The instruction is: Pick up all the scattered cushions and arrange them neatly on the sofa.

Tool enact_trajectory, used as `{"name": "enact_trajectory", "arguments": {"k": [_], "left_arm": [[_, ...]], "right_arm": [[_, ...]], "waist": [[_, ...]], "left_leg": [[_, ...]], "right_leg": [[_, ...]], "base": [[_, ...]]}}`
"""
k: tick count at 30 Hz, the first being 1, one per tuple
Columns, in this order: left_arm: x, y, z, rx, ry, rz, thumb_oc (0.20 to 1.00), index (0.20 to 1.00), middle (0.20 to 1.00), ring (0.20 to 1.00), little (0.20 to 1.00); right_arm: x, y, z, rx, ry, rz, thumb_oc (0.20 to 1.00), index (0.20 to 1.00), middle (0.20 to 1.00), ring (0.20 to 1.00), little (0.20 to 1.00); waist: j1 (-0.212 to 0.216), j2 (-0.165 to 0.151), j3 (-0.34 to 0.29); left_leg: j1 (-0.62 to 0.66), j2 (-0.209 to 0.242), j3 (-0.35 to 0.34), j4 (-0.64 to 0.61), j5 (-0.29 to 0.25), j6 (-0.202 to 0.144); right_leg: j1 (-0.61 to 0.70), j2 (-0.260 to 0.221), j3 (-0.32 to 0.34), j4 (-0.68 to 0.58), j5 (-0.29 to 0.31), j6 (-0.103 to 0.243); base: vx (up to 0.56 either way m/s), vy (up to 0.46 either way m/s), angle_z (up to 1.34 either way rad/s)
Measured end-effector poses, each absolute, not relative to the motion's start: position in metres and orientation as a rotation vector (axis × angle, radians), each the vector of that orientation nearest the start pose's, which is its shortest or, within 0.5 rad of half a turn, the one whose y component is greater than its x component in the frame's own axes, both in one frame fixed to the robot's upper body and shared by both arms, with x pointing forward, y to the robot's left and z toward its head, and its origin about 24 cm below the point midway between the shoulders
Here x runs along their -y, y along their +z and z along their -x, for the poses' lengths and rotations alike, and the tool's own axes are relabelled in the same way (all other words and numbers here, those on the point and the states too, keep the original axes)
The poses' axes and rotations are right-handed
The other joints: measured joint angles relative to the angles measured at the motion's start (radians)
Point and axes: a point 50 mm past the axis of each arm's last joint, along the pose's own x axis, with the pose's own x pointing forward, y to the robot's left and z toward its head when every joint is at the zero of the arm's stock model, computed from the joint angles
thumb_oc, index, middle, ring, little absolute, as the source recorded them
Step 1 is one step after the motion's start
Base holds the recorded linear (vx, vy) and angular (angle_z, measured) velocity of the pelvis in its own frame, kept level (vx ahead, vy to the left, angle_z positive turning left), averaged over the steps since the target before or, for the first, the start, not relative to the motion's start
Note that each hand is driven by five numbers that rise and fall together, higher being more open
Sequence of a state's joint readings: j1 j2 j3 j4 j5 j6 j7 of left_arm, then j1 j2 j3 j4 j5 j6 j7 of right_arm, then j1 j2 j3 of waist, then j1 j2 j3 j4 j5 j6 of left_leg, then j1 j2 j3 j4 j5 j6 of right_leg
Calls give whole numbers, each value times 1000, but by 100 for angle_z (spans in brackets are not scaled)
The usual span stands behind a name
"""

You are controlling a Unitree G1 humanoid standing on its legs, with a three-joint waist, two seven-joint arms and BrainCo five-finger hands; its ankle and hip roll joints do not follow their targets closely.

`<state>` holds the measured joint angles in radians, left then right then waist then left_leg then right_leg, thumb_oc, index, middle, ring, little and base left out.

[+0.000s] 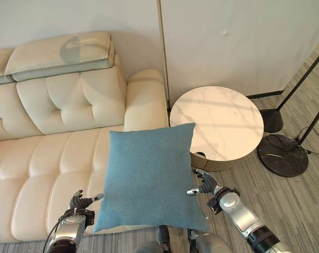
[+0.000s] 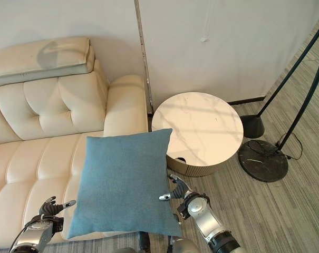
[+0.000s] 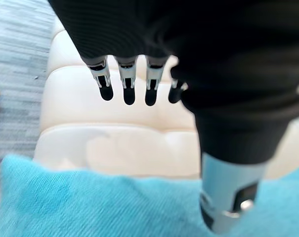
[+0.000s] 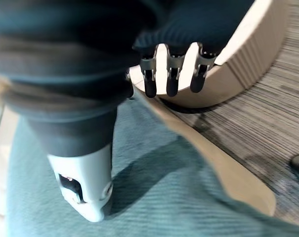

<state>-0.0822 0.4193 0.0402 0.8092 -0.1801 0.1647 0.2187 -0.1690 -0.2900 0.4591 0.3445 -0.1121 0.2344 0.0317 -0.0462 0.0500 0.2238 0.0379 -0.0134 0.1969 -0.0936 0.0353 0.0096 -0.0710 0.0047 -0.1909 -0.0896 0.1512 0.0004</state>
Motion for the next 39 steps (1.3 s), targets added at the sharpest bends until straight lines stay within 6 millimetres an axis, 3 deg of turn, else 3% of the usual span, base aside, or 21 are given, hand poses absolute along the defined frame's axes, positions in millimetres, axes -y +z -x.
{"name": "enact_trajectory", "arguments": {"k": [6, 7, 8, 9, 10, 11, 17, 29, 33, 35, 36, 37, 39], "left_arm": [[-261, -95, -202, -823, 438, -36, 1000, 1000, 1000, 1000, 1000], [-245, -97, -209, -811, 420, 28, 1000, 1000, 1000, 1000, 1000], [-245, -96, -210, -806, 425, 33, 1000, 1000, 1000, 1000, 1000], [-240, -97, -212, -810, 418, 52, 664, 664, 664, 664, 664], [-236, -97, -213, -807, 387, 30, 489, 489, 489, 489, 489], [-230, -97, -215, -799, 340, 8, 200, 200, 200, 200, 200], [-226, -89, -220, -749, 309, 60, 200, 200, 200, 200, 200], [-221, -80, -217, -692, 310, 170, 200, 200, 200, 200, 200], [-215, -57, -210, -571, 324, 247, 200, 200, 200, 200, 200], [-208, -57, -204, -564, 321, 277, 200, 200, 200, 200, 200], [-203, -54, -203, -551, 323, 310, 200, 200, 200, 200, 200], [-203, -52, -201, -538, 331, 326, 200, 200, 200, 200, 200], [-197, -50, -194, -534, 328, 344, 200, 200, 200, 200, 200]], "right_arm": [[122, -34, -254, -447, 380, 492, 1000, 1000, 1000, 1000, 1000], [115, -31, -256, -438, 383, 452, 1000, 1000, 1000, 1000, 1000], [112, -30, -257, -432, 388, 448, 1000, 1000, 1000, 1000, 1000], [107, -29, -257, -424, 398, 431, 278, 278, 278, 278, 278], [105, -29, -257, -427, 396, 405, 200, 200, 200, 200, 200], [101, -29, -257, -433, 399, 360, 200, 200, 200, 200, 200], [93, -14, -275, -389, 417, 305, 200, 200, 200, 200, 200], [86, -4, -280, -355, 431, 250, 200, 200, 200, 200, 200], [92, 40, -282, -172, 442, 220, 200, 200, 200, 200, 200], [94, 52, -284, -109, 433, 202, 200, 200, 200, 200, 200], [95, 60, -282, -78, 428, 187, 200, 200, 200, 200, 200], [97, 63, -282, -61, 425, 181, 200, 200, 200, 200, 200], [100, 65, -281, -56, 411, 174, 200, 200, 200, 200, 200]], "waist": [[-1, -19, 25], [-1, -22, 41], [0, -22, 46], [-1, -25, 57], [0, -25, 59], [1, -24, 60], [3, -33, 79], [15, -47, 85], [30, -65, 106], [30, -62, 110], [30, -58, 115], [30, -58, 116], [46, -38, 123]], "left_leg": [[-8, -6, -3, 0, 2, 2], [-21, -10, -4, 0, 1, -1], [-25, -11, -4, 1, 4, -1], [-25, -13, -3, 4, 8, 5], [-27, -15, -4, 5, 9, 6], [-38, -17, -5, 1, 9, 6], [-54, -28, -5, 1, 8, 4], [-54, -33, -14, 7, 16, 17], [-71, -32, 7, 7, 25, 29], [-69, -25, 4, 7, 28, 32], [-66, -19, -4, 7, 30, 36], [-65, -13, -12, 7, 32, 39], [-45, 7, -28, 7, 37, 42]], "right_leg": [[-3, -7, -4, 0, 2, 2], [-15, -11, -4, 0, 6, 7], [-23, -12, -3, 0, 9, 9], [-23, -14, -4, 2, 12, 7], [-25, -15, -3, 5, 15, 3], [-34, -18, -4, 5, 15, 5], [-50, -29, -3, 5, 21, 11], [-49, -32, -3, 6, 35, 3], [-84, -32, 25, 31, 44, 11], [-90, -32, 42, 59, 40, 16], [-95, -31, 66, 91, 9, 43], [-101, -31, 71, 119, -14, 43], [-105, -31, 97, 282, -153, 50]], "base": [[-55, 26, 2], [-49, 27, 1], [-71, 33, 3], [-89, 38, 2], [-79, 31, 3], [-53, 14, 1], [-15, 1, 1], [-52, 9, 0], [-140, -39, -10], [-76, -75, 8], [-25, -100, 24], [-51, -175, 26], [-58, -195, 26]]}}
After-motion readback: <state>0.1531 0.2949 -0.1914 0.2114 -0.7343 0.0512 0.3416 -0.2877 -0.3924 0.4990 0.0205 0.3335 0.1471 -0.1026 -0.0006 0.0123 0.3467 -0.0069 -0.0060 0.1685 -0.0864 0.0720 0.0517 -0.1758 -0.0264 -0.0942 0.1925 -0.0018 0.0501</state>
